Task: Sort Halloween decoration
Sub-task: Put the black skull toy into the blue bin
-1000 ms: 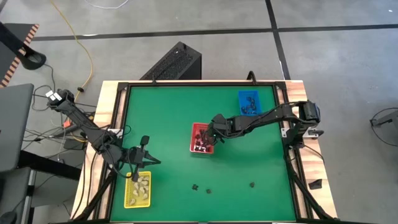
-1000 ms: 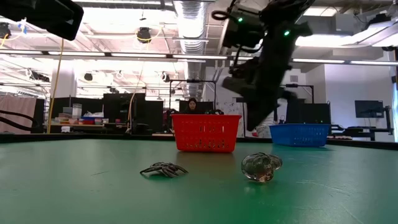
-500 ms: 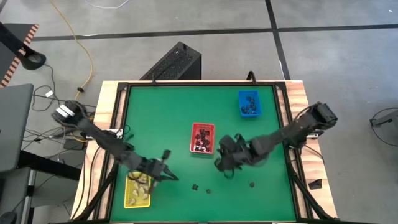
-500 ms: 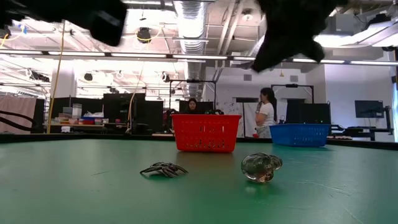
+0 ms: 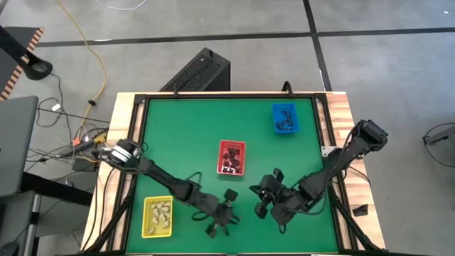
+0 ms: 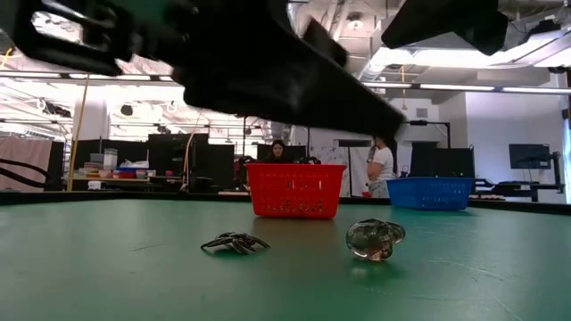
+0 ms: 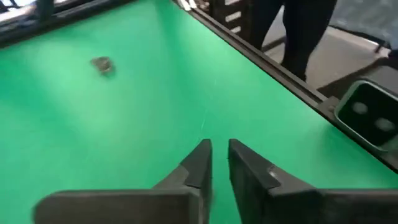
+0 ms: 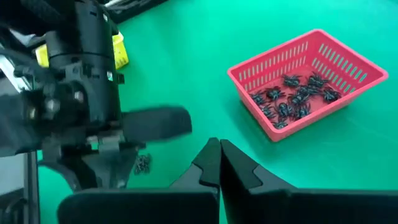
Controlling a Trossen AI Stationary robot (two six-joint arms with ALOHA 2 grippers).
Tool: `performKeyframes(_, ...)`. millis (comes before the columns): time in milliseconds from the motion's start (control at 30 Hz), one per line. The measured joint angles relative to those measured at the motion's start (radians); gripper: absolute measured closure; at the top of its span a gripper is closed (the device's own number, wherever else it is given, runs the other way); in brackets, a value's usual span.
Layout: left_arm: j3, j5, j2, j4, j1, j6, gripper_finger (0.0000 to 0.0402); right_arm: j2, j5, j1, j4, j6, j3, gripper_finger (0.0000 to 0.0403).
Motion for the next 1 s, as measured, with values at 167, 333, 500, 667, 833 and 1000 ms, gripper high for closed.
performKeyframes(167,0.134,0.042,0.101,-0.088,0.022,0.02,0.0301,0.0,-0.013,-0.003,-0.005,-0.032,0.0,0.0378)
performKeyframes(333,0.151,0.042,0.126,-0.121,0.052,-0.007,0.0245,0.0,-0.029,-0.012,-0.009,-0.071,0.0,0.0378)
performKeyframes(500,0.138,0.071,0.126,-0.16,0.068,-0.035,0.0215,0.0,-0.034,-0.022,-0.024,-0.071,0.0,0.0378)
performKeyframes(667,0.137,0.117,0.126,-0.18,0.066,-0.018,0.0211,0.0,-0.035,-0.035,-0.027,-0.071,0.0,0.0378)
performKeyframes(833,0.137,0.116,0.132,-0.197,0.064,-0.01,0.022,0.0,-0.039,-0.049,-0.025,-0.071,0.0,0.0378)
performKeyframes(1000,0.14,0.14,0.188,-0.13,0.066,-0.024,0.023,0.0,-0.039,-0.06,-0.026,-0.07,0.0,0.0378)
